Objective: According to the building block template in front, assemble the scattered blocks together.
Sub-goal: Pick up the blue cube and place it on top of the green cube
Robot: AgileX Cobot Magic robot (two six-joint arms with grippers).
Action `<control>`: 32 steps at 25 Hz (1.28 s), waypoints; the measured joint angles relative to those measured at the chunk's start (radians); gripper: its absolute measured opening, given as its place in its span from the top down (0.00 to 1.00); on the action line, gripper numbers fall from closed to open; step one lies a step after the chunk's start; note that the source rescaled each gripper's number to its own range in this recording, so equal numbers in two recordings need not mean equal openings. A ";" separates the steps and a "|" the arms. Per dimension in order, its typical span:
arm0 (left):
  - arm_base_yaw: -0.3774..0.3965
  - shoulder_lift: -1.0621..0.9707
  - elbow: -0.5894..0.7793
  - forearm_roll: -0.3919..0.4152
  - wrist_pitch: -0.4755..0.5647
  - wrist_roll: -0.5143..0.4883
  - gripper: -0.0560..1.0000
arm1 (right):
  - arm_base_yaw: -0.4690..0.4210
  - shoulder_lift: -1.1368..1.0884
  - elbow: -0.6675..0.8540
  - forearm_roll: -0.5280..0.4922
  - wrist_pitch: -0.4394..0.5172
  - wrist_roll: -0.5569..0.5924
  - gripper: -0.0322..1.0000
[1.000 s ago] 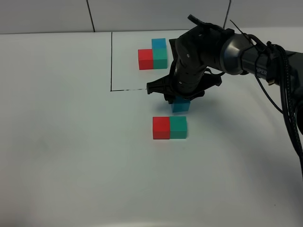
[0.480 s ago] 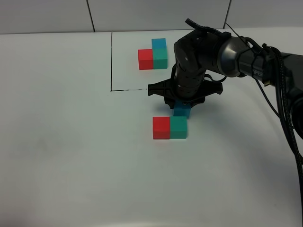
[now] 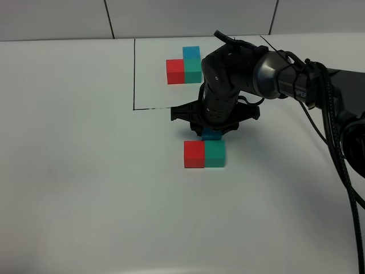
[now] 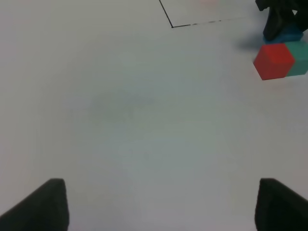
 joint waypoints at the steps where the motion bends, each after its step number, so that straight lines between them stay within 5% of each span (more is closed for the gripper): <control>1: 0.000 0.000 0.000 0.000 0.000 0.000 0.10 | 0.000 0.005 0.000 0.000 0.000 0.001 0.95; 32: 0.000 0.000 0.000 0.000 0.000 0.000 0.10 | 0.010 0.017 -0.003 -0.032 0.020 0.000 0.95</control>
